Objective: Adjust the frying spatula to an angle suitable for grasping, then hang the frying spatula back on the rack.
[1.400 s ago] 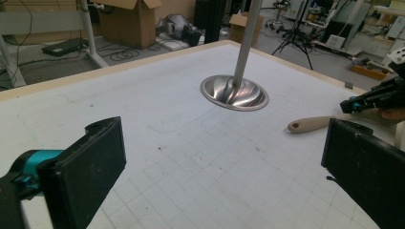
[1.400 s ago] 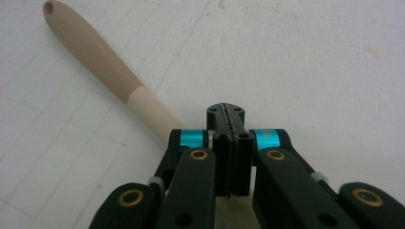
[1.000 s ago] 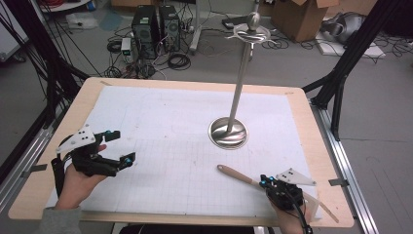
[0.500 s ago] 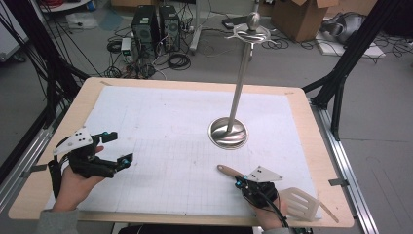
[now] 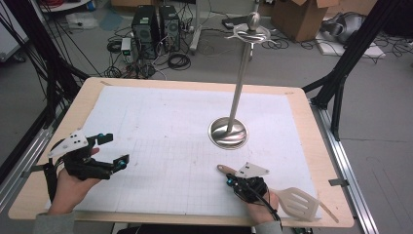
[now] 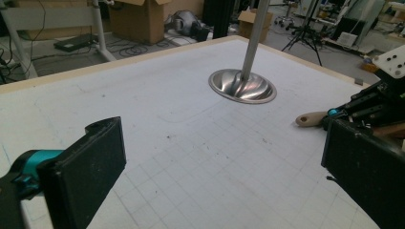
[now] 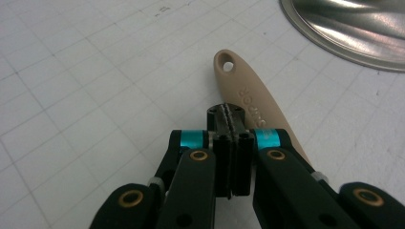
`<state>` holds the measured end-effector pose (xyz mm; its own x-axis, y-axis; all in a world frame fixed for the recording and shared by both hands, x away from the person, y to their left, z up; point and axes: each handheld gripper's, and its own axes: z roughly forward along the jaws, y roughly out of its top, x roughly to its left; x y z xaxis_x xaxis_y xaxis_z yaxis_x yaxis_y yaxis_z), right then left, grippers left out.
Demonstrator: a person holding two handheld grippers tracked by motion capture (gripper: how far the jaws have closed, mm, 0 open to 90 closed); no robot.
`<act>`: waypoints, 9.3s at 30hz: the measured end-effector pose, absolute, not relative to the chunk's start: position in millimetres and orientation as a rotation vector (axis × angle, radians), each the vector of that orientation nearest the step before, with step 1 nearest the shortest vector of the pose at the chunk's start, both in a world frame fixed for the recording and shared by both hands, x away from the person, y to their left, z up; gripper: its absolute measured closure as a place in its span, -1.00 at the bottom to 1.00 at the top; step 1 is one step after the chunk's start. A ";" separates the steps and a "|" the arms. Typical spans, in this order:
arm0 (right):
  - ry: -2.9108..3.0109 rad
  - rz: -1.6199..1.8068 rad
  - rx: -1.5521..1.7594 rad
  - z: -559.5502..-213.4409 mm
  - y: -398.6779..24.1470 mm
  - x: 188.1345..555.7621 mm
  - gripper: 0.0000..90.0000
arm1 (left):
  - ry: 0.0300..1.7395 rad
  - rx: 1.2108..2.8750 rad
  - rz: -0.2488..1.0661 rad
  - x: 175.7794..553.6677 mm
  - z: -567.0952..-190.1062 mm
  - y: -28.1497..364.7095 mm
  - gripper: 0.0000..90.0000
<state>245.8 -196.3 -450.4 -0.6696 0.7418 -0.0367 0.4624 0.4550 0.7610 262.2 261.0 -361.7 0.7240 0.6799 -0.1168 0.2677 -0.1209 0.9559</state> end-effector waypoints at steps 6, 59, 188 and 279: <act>2.334 1.048 1.023 -450.5 -194.9 250.3 1.00 | 0.770 1.703 0.425 259.9 -362.6 263.7 -0.96; 2.128 0.944 1.239 -451.4 -222.3 277.1 1.00 | 0.792 1.685 0.435 253.9 -363.2 275.1 -0.96; 2.167 1.396 1.266 -413.7 -341.2 246.7 -0.76 | 0.755 1.689 0.418 262.3 -360.9 267.3 -0.96; 2.319 1.062 1.195 -447.4 -325.3 228.9 0.46 | 0.754 1.709 0.406 268.3 -365.2 259.6 -0.96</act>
<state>228.9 -325.3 -447.4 -0.5971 0.8007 0.0483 0.5596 0.3727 0.7402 268.3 259.6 -365.2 0.7324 0.6706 -0.1179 0.2698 -0.1267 0.9545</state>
